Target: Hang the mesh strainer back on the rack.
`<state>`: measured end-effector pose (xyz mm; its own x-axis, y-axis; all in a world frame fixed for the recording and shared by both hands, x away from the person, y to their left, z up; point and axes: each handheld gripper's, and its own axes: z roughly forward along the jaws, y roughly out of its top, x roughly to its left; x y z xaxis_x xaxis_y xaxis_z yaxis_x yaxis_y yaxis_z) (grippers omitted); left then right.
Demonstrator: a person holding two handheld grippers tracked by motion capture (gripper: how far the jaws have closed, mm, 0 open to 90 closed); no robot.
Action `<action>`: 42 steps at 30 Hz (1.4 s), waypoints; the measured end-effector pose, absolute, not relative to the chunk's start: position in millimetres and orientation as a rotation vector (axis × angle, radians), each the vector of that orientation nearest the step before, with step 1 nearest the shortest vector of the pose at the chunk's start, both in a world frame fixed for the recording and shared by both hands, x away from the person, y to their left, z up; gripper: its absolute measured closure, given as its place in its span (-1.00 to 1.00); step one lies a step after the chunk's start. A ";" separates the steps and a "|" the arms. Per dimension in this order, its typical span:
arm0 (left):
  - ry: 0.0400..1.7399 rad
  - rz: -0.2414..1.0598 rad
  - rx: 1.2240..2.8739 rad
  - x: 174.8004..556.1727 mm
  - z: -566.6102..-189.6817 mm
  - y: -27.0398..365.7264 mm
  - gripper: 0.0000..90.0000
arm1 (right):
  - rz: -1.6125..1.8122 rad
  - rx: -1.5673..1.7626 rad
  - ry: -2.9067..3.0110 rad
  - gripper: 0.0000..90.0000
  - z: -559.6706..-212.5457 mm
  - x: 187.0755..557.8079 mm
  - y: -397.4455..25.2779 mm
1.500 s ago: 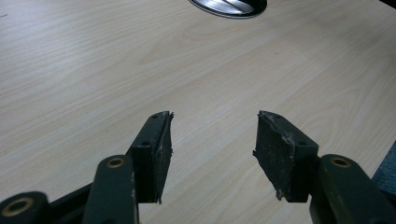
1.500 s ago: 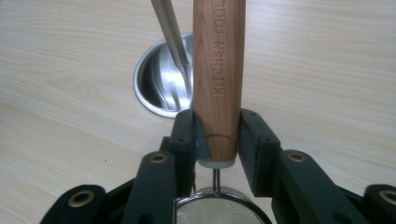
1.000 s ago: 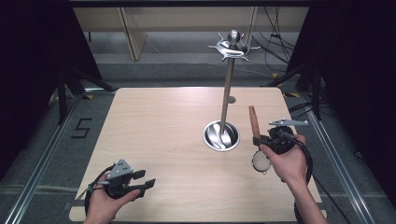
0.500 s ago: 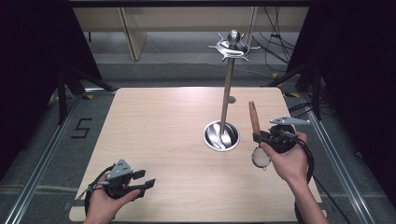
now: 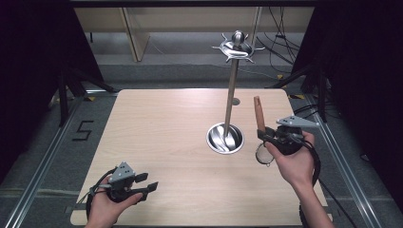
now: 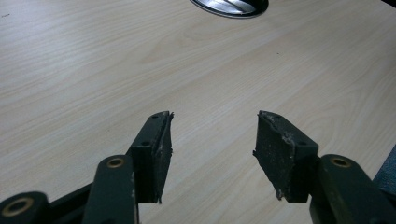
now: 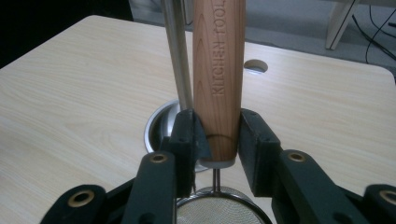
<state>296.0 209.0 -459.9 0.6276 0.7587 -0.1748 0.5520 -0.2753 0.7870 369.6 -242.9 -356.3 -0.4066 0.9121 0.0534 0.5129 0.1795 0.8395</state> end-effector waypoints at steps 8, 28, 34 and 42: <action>1.034 0.296 1.963 296.1 -459.9 209.2 0.00 | 1.179 1.286 1.963 0.54 -350.9 366.6 -241.6; 1.032 0.296 1.961 296.2 -460.2 209.2 0.00 | 1.237 1.273 1.876 0.54 -339.7 360.8 -238.5; 1.030 0.289 1.962 296.4 -460.3 209.3 0.00 | 1.245 1.234 1.876 0.54 -337.2 361.3 -239.8; 1.032 0.295 1.966 296.0 -460.1 209.1 0.00 | 1.269 1.238 1.848 0.54 -332.2 360.2 -237.8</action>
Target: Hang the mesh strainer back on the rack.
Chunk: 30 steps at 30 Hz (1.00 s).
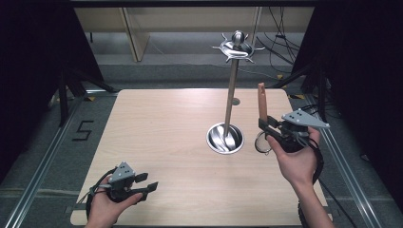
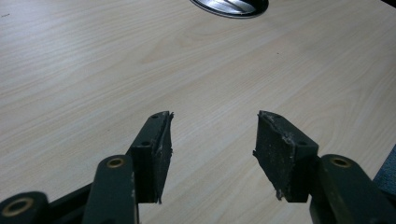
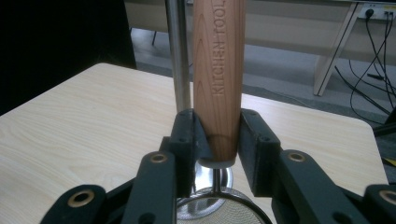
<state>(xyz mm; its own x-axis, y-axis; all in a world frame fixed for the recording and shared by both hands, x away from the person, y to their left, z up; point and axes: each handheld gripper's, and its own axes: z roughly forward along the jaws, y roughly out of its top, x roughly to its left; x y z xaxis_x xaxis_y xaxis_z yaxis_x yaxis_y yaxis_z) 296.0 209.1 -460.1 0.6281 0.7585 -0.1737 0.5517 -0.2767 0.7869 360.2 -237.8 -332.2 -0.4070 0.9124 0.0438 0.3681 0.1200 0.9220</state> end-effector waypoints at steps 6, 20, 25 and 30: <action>1.031 0.286 1.972 296.3 -459.8 209.5 0.00 | 1.273 1.237 1.840 0.54 -329.7 360.0 -235.7; 1.032 0.296 1.965 296.0 -460.1 209.2 0.00 | 1.285 1.195 1.816 0.54 -322.7 361.2 -235.0; 1.031 0.289 1.968 296.2 -460.1 209.4 0.00 | 1.294 1.209 1.812 0.54 -320.4 360.9 -234.5; 1.031 0.292 1.965 296.2 -460.2 209.4 0.00 | 1.295 1.189 1.805 0.54 -318.2 361.7 -235.0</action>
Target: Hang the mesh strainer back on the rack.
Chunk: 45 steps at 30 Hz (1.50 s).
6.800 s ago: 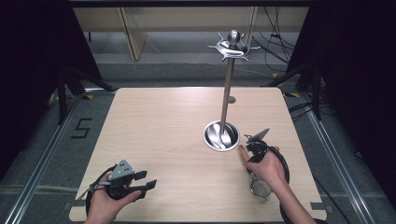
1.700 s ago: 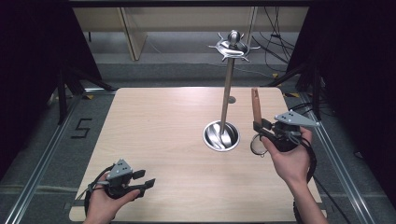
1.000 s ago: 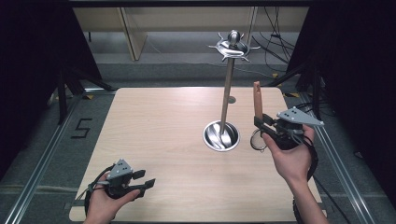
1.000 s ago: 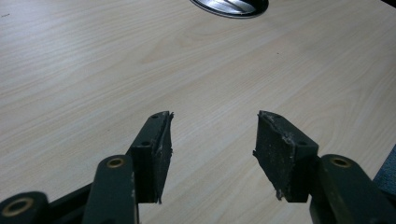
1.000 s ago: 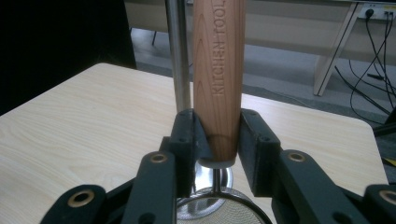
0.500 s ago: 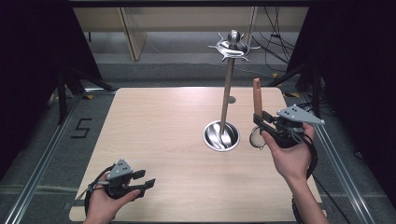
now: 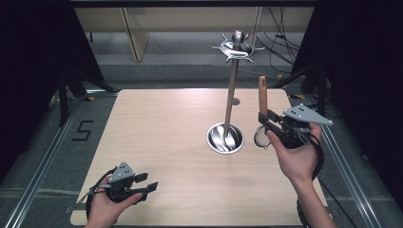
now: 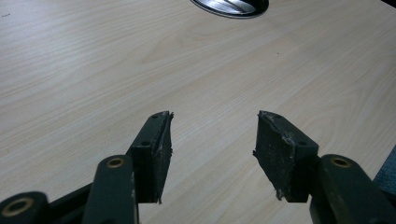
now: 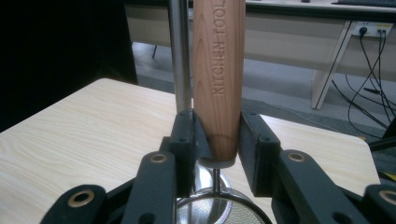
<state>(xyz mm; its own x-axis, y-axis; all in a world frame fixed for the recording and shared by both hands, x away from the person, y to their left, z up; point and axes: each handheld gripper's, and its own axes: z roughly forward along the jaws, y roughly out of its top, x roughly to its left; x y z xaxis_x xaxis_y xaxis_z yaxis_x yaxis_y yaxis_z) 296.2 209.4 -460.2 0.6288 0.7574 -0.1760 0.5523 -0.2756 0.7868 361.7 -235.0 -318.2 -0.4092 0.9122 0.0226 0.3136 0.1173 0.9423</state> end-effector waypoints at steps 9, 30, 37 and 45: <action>1.032 0.284 1.971 296.3 -460.0 209.5 0.00 | 1.309 1.184 1.798 0.54 -314.7 362.1 -233.0; 1.026 0.281 1.967 296.2 -461.0 207.6 -0.01 | 1.334 1.157 1.778 0.54 -306.8 364.2 -230.3; 1.024 0.294 1.977 296.4 -461.2 208.8 -0.01 | 1.346 1.140 1.775 0.54 -302.5 365.6 -229.6; 1.026 0.298 1.984 296.5 -461.4 208.9 -0.01 | 1.353 1.137 1.774 0.54 -299.8 367.7 -228.1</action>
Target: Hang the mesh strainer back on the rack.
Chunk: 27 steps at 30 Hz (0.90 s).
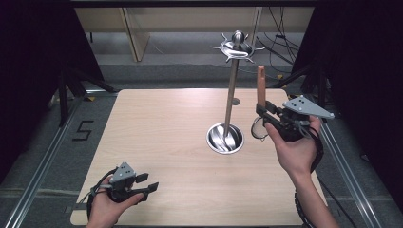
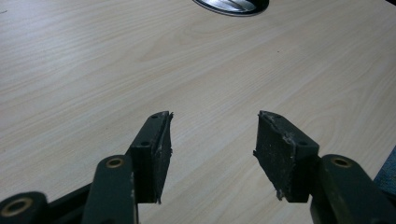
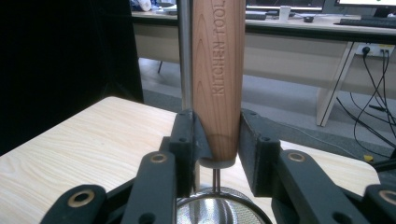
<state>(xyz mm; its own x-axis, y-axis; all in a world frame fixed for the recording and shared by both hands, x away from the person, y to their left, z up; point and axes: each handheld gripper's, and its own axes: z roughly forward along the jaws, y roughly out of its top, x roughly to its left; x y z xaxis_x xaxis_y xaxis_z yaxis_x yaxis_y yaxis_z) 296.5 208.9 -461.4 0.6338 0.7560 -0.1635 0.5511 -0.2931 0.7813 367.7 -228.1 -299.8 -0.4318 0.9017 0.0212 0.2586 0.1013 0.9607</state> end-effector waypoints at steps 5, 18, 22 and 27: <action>1.022 0.294 1.986 296.3 -461.4 209.1 -0.01 | 1.369 1.133 1.766 0.54 -296.8 368.1 -226.4; 1.029 0.294 1.975 296.4 -461.8 208.4 -0.01 | 1.390 1.122 1.755 0.54 -290.7 367.4 -223.2; 1.030 0.294 1.976 296.3 -461.9 208.4 -0.01 | 1.388 1.100 1.765 0.54 -290.2 368.0 -221.7; 1.031 0.306 1.992 296.9 -461.8 209.9 -0.01 | 1.395 1.095 1.760 0.54 -288.9 368.8 -220.1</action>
<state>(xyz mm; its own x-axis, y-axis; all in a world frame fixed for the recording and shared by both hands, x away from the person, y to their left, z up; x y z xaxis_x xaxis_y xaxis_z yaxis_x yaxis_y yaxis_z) 296.9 209.9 -461.8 0.6303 0.7606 -0.1555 0.5525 -0.2988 0.7781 368.8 -220.1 -288.9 -0.4546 0.8905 0.0186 0.2214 0.0927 0.9708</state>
